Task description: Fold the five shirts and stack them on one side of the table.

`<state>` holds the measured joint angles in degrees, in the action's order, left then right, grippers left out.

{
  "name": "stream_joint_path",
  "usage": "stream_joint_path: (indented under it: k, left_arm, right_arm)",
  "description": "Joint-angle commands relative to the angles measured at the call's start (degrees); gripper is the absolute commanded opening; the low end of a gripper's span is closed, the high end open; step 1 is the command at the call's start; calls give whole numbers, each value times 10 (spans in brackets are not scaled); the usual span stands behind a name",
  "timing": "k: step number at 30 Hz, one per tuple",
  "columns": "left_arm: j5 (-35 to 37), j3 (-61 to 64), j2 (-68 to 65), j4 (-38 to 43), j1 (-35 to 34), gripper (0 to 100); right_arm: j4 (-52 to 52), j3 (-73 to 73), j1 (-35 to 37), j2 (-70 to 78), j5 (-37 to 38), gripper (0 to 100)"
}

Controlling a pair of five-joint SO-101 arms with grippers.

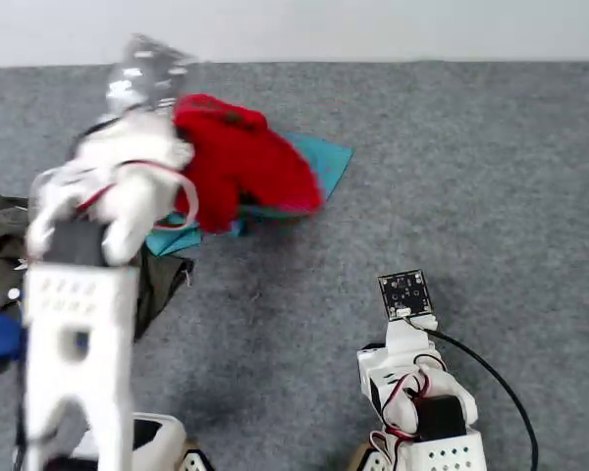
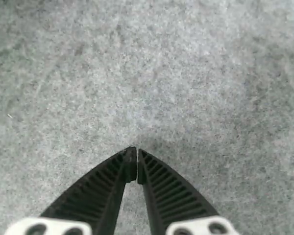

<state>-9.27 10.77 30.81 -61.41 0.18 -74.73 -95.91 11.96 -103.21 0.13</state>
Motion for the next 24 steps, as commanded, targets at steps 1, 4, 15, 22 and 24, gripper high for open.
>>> stream_joint_path:
  k: [1, 4, 15, 22, 24]
  left_arm:
    - [6, -3, 118, 29, -66, 12]
    - [4, -3, 162, 67, -146, 12]
    - [3, 16, 107, 192, -427, 13]
    - [-59, 78, -7, 227, -483, 16]
    - [-112, 99, -31, 224, -483, 46]
  right_arm:
    - [-2, -6, -7, -6, 5, 10]
    - [-2, -6, -7, -6, 5, 10]
    - [-2, -6, -7, -6, 5, 10]
    - [-2, -6, -7, -6, 5, 10]
    - [-2, -6, -7, -6, 5, 10]
